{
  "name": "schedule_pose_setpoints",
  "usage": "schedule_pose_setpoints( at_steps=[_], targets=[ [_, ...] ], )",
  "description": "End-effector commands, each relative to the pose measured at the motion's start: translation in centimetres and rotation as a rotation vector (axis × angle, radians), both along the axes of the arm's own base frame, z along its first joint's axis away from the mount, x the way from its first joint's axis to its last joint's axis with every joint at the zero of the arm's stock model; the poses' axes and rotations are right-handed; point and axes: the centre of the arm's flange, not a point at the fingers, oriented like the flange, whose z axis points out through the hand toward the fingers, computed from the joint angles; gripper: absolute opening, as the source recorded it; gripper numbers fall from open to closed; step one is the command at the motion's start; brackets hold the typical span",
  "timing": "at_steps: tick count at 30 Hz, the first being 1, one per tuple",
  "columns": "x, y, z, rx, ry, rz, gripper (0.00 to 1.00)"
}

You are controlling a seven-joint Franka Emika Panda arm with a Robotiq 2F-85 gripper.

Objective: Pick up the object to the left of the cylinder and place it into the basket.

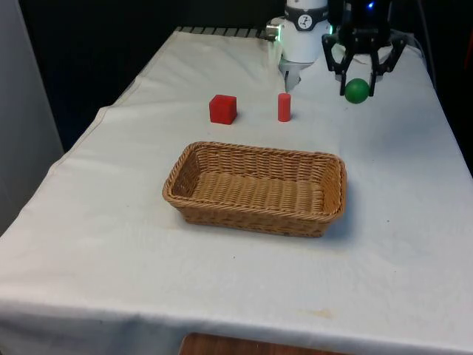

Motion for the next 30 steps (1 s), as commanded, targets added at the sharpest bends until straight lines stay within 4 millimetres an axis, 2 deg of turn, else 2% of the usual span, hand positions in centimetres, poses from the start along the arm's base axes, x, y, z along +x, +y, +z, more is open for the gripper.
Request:
schedule_pose_setpoints(
  at_steps=[1, 15, 30],
  targets=[
    [0.5, -0.2, 0.2, 0.003, 0.003, -0.001, 0.00],
    [3.4, -1.7, 1.1, -0.024, -0.022, -0.020, 0.00],
    [7.1, -6.3, 0.8, -0.052, -0.033, -0.029, 0.00]
  ],
)
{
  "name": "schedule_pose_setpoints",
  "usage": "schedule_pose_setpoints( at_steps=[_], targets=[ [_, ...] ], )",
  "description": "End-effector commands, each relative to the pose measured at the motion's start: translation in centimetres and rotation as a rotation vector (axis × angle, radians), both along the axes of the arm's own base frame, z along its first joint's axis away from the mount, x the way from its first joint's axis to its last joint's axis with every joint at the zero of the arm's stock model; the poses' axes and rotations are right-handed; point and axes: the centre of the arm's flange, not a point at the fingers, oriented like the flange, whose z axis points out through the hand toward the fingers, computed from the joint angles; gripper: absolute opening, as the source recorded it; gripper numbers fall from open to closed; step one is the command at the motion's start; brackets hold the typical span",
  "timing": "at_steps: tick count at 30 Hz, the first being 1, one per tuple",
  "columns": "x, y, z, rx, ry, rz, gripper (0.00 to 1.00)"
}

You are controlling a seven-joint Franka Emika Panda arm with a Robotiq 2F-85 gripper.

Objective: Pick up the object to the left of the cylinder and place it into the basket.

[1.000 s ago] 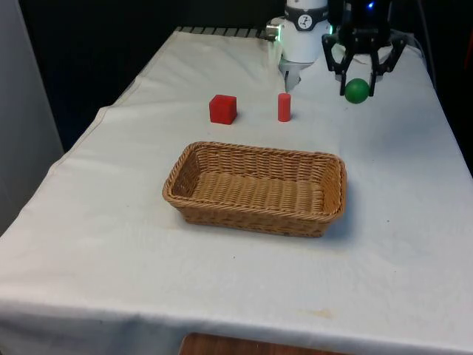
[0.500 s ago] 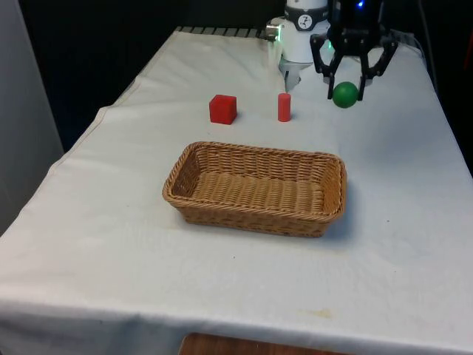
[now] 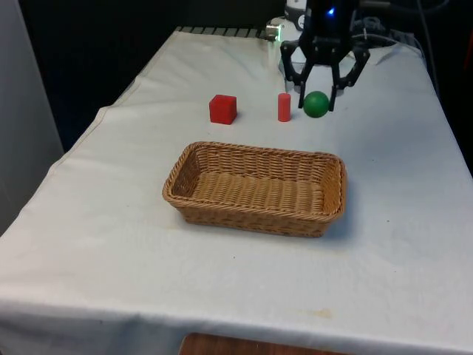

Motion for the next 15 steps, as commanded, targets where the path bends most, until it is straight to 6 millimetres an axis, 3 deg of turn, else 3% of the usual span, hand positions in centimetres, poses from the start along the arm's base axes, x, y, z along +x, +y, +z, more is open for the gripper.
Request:
schedule_pose_setpoints(
  at_steps=[1, 13, 15],
  targets=[
    [0.2, -0.3, -0.1, 0.009, 0.007, 0.001, 0.00],
    [2.6, -3.0, -2.2, -0.024, 0.007, -0.009, 0.00],
    [3.6, -3.8, -3.4, -0.025, 0.007, -0.008, 0.00]
  ],
)
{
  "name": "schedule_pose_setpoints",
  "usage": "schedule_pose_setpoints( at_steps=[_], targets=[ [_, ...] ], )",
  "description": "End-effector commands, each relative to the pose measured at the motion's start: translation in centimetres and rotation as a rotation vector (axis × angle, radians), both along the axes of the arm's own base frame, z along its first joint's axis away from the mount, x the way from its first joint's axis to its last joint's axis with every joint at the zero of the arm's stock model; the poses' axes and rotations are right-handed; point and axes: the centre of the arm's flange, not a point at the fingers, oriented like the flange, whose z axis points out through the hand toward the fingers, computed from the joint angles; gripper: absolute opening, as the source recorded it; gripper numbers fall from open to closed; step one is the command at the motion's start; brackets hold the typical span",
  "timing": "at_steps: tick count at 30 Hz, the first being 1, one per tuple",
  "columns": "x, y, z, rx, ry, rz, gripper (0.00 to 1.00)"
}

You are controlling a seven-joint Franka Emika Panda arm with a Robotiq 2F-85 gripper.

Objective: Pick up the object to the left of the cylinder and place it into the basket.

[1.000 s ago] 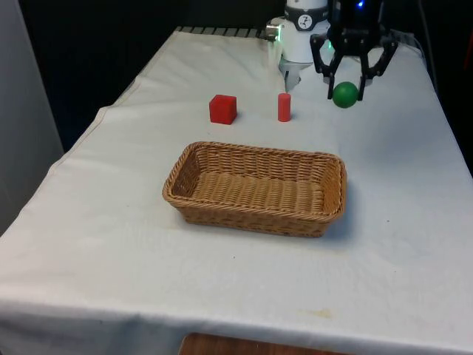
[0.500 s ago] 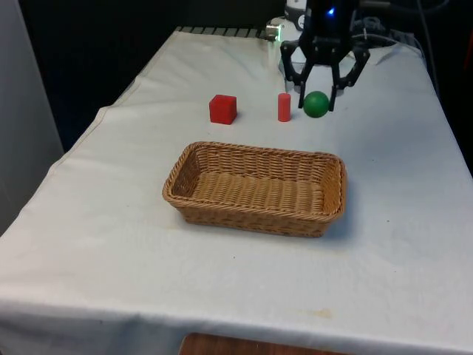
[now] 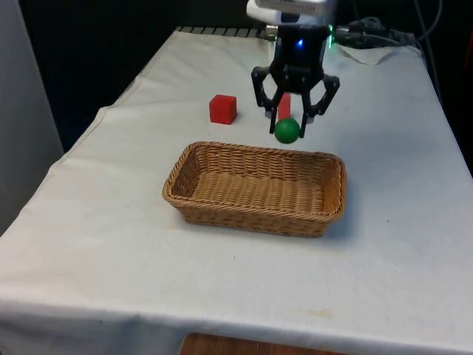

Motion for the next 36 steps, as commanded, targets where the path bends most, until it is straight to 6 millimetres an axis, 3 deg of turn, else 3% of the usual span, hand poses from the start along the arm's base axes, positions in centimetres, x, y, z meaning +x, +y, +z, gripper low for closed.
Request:
schedule_pose_setpoints(
  at_steps=[1, 14, 22, 36],
  targets=[
    [0.4, -0.3, -0.5, 0.004, -0.004, 0.003, 0.00],
    [3.9, -2.8, -5.3, -0.030, -0.011, -0.007, 0.00],
    [4.6, -3.9, -7.7, -0.040, -0.011, -0.013, 0.00],
    [3.9, -3.7, -8.2, -0.046, -0.003, -0.010, 0.00]
  ],
)
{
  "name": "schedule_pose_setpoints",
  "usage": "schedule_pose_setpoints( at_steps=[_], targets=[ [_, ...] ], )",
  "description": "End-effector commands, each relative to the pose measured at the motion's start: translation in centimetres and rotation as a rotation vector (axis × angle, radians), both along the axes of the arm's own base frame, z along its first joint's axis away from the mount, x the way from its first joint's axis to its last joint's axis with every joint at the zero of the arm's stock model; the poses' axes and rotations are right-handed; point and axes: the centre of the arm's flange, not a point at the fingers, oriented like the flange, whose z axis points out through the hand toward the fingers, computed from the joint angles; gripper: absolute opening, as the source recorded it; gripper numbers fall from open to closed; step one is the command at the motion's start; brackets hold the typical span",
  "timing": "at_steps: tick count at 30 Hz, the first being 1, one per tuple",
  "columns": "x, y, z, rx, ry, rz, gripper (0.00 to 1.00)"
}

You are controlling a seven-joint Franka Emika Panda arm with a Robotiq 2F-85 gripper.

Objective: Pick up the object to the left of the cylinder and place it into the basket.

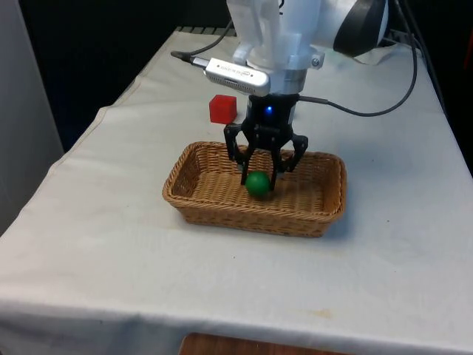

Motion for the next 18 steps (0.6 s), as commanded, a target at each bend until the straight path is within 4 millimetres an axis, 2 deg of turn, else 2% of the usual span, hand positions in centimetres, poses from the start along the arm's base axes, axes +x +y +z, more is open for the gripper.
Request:
schedule_pose_setpoints(
  at_steps=[1, 2, 4, 5, 6, 7, 8, 9, 13, 14, 18],
  targets=[
    [-0.03, 0.05, -0.05, -0.004, -0.002, 0.001, 0.00],
    [0.00, 0.06, -0.01, -0.004, -0.003, 0.000, 0.00],
    [-0.01, 0.07, -0.06, -0.005, -0.001, 0.000, 0.13],
    [-0.02, 0.01, -0.09, -0.006, 0.000, -0.001, 0.21],
    [-0.02, 0.07, -0.09, -0.007, 0.000, 0.001, 0.34],
    [0.01, 0.09, -0.06, -0.006, 0.000, 0.000, 0.51],
    [-0.01, 0.06, -0.06, 0.000, 0.001, 0.001, 0.60],
    [0.00, 0.03, -0.10, -0.007, 0.000, 0.000, 0.60],
    [0.00, 0.10, -0.10, -0.008, 0.000, 0.000, 0.95],
    [0.00, 0.04, -0.08, -0.008, 0.000, 0.000, 1.00],
    [-0.02, 0.06, -0.09, -0.002, 0.001, 0.001, 1.00]
  ],
)
